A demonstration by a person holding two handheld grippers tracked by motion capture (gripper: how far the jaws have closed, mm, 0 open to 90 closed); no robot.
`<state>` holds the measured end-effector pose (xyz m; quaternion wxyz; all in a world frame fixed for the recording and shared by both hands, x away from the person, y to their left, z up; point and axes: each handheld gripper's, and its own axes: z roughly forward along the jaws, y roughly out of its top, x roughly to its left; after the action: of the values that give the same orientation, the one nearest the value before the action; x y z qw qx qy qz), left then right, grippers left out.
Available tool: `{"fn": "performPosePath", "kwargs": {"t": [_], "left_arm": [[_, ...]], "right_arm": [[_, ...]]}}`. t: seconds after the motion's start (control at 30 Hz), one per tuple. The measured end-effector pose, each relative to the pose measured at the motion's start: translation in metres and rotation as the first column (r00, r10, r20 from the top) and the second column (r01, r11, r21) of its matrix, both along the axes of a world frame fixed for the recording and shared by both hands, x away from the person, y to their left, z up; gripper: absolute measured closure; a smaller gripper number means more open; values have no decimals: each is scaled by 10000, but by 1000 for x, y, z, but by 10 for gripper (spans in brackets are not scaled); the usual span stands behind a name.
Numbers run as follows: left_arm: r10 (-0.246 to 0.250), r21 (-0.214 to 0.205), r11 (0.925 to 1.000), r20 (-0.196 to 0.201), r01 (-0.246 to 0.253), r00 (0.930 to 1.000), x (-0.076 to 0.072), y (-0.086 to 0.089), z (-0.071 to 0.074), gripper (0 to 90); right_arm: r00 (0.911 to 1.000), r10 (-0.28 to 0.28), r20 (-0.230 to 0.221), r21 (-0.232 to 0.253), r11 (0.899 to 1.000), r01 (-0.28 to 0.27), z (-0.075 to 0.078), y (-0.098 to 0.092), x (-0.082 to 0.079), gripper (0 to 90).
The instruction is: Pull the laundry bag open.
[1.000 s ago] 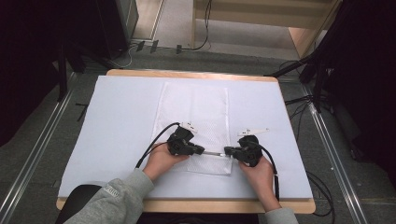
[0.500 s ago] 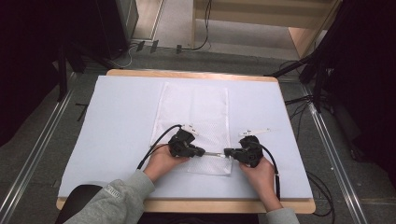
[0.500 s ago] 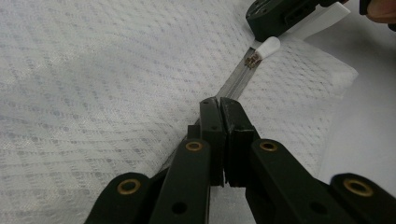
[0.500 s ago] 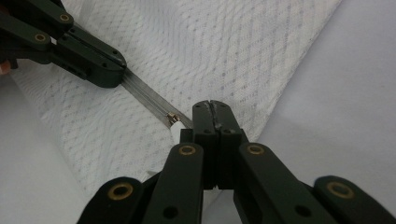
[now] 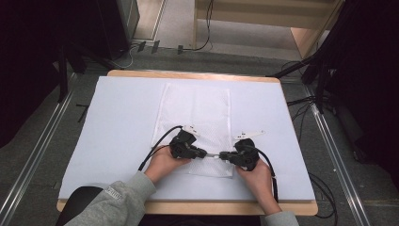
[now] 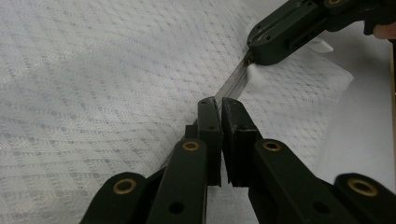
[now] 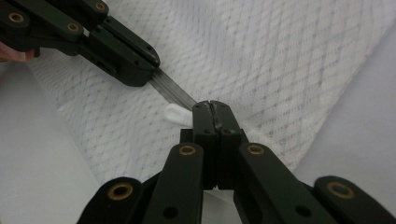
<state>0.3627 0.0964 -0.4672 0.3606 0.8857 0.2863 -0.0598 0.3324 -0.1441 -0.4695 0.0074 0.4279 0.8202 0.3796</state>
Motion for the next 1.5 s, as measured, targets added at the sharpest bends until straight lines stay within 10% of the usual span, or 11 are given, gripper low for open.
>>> {"fn": "performPosePath", "kwargs": {"t": [1.5], "left_arm": [[-459, -251, 9986, 363, 468, 9983, -6, -42, -3, 790]], "right_arm": [[9968, -365, 716, -463, 9981, 398, -3, -14, -8, 900]]}}
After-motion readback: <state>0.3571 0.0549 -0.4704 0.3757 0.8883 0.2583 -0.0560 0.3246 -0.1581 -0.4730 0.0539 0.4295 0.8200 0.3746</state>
